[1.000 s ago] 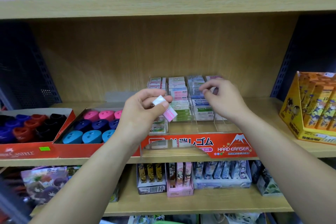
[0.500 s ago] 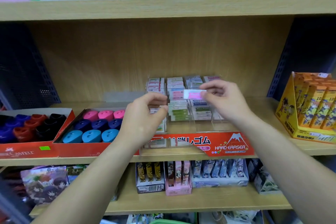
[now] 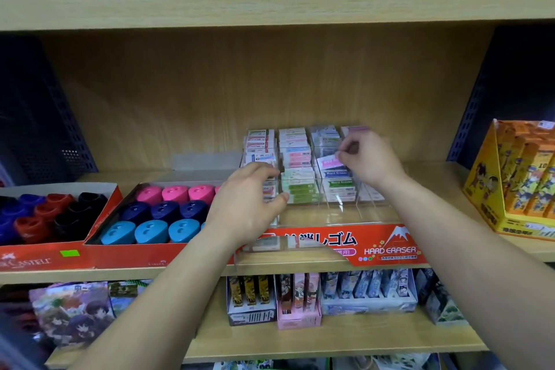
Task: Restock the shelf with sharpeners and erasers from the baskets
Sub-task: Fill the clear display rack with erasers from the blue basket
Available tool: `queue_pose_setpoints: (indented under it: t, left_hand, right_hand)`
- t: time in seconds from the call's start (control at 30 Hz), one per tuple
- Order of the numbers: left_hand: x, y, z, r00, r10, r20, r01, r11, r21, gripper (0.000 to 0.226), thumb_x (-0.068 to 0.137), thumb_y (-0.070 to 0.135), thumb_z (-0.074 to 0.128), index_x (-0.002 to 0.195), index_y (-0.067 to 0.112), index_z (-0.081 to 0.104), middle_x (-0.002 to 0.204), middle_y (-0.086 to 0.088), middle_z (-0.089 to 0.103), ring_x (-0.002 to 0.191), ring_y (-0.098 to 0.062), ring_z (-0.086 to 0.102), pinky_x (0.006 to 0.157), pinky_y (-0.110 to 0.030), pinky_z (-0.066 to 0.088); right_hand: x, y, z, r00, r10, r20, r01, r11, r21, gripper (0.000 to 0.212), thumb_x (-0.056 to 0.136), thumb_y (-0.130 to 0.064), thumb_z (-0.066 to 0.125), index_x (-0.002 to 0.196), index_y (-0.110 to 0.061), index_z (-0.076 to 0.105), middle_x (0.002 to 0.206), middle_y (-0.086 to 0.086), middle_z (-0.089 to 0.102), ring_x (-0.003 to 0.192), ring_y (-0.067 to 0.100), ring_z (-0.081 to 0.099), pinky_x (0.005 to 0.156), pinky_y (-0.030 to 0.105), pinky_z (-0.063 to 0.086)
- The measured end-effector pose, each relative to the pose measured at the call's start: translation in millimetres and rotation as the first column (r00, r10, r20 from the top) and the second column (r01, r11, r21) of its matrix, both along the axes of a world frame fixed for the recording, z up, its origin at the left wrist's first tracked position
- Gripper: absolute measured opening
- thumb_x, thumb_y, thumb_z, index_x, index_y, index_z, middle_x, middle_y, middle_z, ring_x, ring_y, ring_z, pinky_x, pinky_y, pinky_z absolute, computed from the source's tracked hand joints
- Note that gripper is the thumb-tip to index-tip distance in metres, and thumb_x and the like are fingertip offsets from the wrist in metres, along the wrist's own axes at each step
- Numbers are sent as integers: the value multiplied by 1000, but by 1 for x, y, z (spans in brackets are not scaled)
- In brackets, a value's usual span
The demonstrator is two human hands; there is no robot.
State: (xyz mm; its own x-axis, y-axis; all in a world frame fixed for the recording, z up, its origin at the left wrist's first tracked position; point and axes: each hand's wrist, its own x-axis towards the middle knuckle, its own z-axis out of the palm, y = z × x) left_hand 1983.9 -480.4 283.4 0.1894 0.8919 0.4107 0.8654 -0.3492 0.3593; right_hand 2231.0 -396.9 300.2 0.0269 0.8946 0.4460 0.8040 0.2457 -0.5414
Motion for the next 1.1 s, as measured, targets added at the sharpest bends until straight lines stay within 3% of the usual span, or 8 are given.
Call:
queue_pose_setpoints:
  t: [0.17, 0.37, 0.53, 0.67, 0.77, 0.83, 1.0, 1.1]
  left_hand:
    - [-1, 2, -3, 1000, 2, -9, -2, 1000, 22, 48, 96, 49, 58, 141, 31, 54, 146, 12, 51, 135, -12, 45, 108, -35, 42]
    - [-3, -12, 5, 999, -12, 35, 11, 1000, 24, 46, 95, 44, 61, 137, 28, 59, 143, 9, 56, 133, -14, 49, 109, -37, 43]
    - [-56, -101, -7, 981, -41, 188, 10, 987, 163, 34, 92, 41, 61, 122, 25, 68, 121, 14, 64, 114, -1, 55, 99, -19, 41]
    - [-138, -182, -84, 970, 140, 199, -127, 989, -80, 30, 85, 51, 54, 106, 33, 67, 104, 18, 64, 95, 4, 59, 83, -17, 43]
    - [-194, -221, -163, 929, 364, 70, -289, 829, -478, 54, 75, 66, 53, 114, 31, 63, 115, 5, 65, 101, -14, 64, 86, -30, 47]
    - [-219, -242, -210, 896, 443, -32, -342, 641, -688, 60, 84, 55, 64, 131, 17, 59, 131, -6, 62, 116, -23, 61, 97, -29, 43]
    - [-252, -286, -317, 825, 537, -177, -409, 349, -843, 71, 91, 47, 64, 147, 9, 44, 147, -14, 52, 134, -30, 51, 107, -34, 40]
    - [-253, -300, -370, 795, 567, -215, -426, 270, -863, 62, 95, 39, 63, 146, 11, 42, 146, -16, 49, 134, -34, 50, 104, -38, 43]
  right_hand:
    - [-6, -11, 1, 996, -48, 82, 45, 998, 40, 20, 86, -22, 75, 76, -37, 66, 98, -12, 58, 113, 21, 61, 94, 43, 53]
    - [-35, -64, 10, 995, 75, 64, -80, 993, 82, 9, 88, -37, 73, 92, -29, 73, 98, -12, 62, 93, 12, 59, 81, 30, 47]
    - [-93, -153, -19, 945, 322, 55, -326, 938, 116, 17, 87, -44, 71, 100, -32, 72, 95, -19, 59, 89, 2, 54, 80, 28, 46]
    - [-157, -201, -84, 843, 533, 69, -530, 846, -59, 29, 85, -52, 62, 104, -33, 71, 89, -21, 53, 87, 4, 55, 77, 29, 46]
    - [-207, -214, -151, 765, 636, 103, -584, 751, -308, 27, 88, -48, 67, 108, -30, 70, 98, -13, 62, 95, 14, 60, 78, 32, 48]
    - [-235, -215, -202, 695, 702, 153, -568, 667, -483, 29, 90, -48, 66, 110, -28, 69, 105, -7, 65, 101, 18, 61, 82, 36, 50]
    - [-287, -215, -322, 539, 821, 187, -448, 467, -762, 37, 92, -43, 64, 123, -24, 64, 123, 2, 61, 116, 26, 60, 94, 37, 49]
    - [-319, -212, -385, 439, 880, 182, -357, 357, -863, 49, 88, -44, 68, 132, -23, 57, 130, 8, 56, 121, 31, 58, 100, 41, 48]
